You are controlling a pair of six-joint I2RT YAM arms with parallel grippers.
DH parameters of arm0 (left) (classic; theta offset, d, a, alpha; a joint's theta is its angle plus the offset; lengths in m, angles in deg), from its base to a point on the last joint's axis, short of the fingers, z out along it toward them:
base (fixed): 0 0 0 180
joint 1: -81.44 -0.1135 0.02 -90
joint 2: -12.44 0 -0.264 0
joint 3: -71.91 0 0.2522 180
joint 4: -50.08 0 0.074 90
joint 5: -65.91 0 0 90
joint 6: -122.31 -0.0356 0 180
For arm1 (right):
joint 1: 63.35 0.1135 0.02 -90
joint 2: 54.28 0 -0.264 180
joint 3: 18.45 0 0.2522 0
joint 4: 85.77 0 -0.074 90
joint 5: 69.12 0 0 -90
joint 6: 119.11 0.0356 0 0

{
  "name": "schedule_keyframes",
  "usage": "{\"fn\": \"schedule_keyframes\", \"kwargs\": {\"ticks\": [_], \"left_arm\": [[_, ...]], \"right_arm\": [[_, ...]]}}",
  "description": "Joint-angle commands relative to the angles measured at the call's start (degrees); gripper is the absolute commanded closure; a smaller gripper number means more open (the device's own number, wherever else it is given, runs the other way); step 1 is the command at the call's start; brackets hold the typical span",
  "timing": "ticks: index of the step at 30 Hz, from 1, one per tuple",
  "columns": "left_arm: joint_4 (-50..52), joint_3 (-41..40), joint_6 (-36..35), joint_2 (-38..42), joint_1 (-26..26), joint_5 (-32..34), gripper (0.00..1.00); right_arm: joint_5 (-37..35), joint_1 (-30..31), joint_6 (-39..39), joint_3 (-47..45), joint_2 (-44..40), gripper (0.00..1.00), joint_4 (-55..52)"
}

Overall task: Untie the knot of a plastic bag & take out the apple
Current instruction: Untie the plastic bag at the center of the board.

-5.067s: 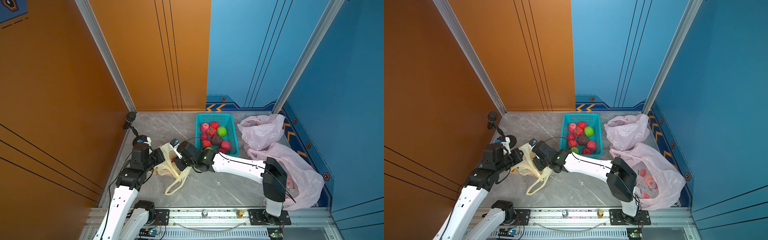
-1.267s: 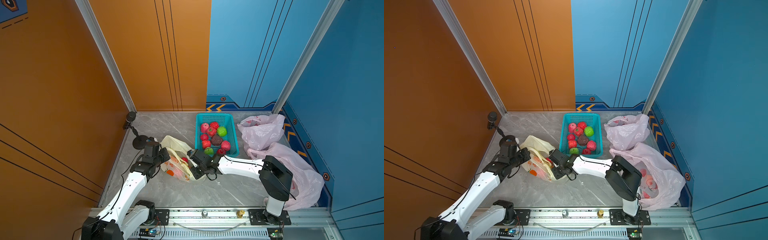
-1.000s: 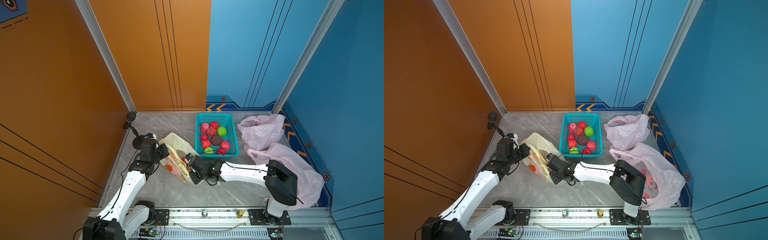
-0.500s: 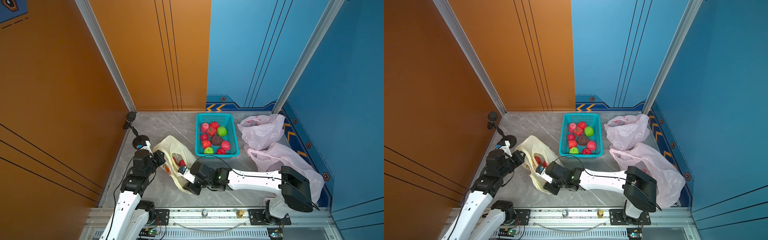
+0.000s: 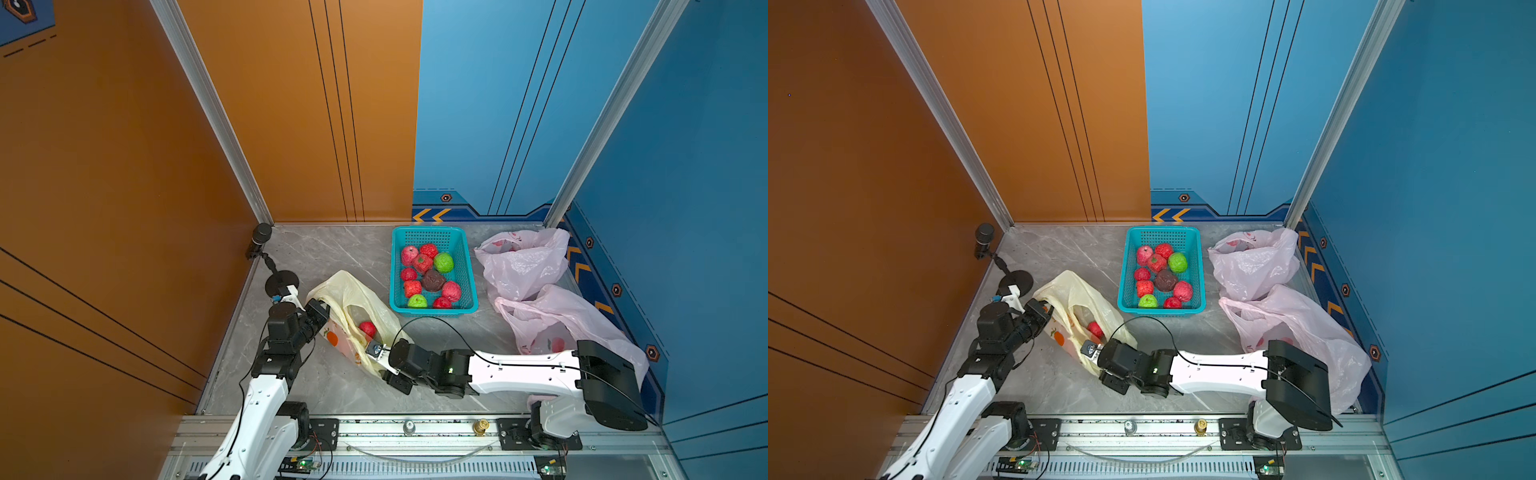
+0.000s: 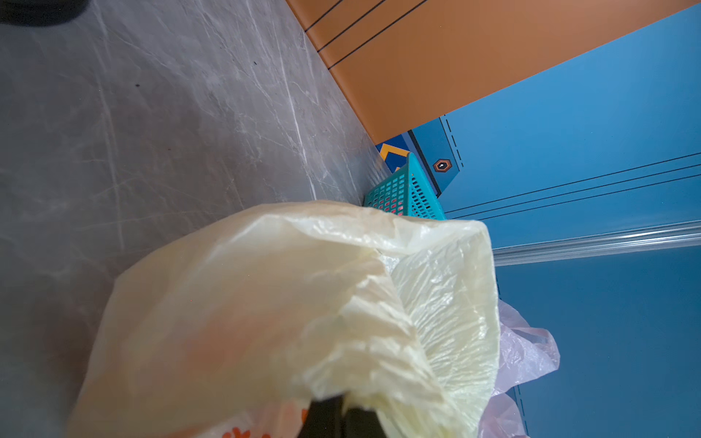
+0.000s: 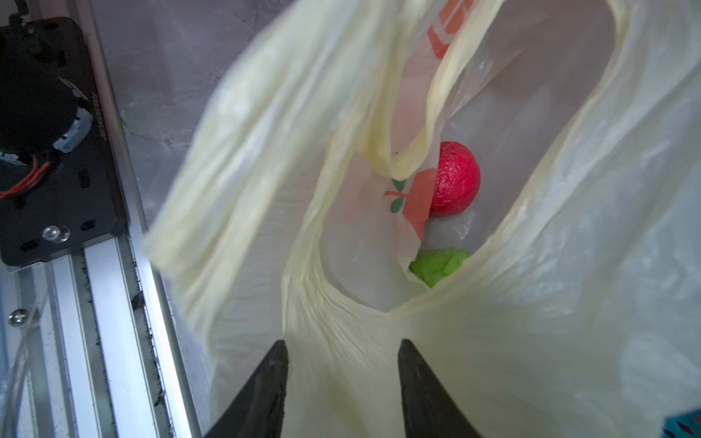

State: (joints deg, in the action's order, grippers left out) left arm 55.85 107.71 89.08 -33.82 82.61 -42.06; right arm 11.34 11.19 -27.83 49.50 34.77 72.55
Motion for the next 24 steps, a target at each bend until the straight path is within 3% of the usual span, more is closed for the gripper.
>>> {"fn": "schedule_keyframes", "kwargs": {"ticks": [1,10,14,17,24], "left_arm": [[-13.7,4.8,2.8,-3.4,-0.2,-5.0,1.00],[-24.1,13.1,7.9,-13.4,-0.4,-11.9,1.00],[-15.6,14.1,3.5,-17.5,-0.6,-17.6,1.00],[-6.5,14.6,-2.9,-19.4,-0.4,-20.4,1.00],[14.7,18.9,-18.0,-17.1,-0.6,-15.3,0.98]], "right_arm": [[-0.6,0.0,0.7,2.0,2.0,0.51,-1.7],[-0.1,0.1,1.3,5.6,8.0,0.52,-0.8],[0.7,-0.3,1.1,6.3,8.2,0.53,-0.7],[5.3,-2.3,1.0,5.5,3.8,0.52,-0.6],[24.1,-12.7,7.3,6.5,-8.7,0.43,0.5]]}}
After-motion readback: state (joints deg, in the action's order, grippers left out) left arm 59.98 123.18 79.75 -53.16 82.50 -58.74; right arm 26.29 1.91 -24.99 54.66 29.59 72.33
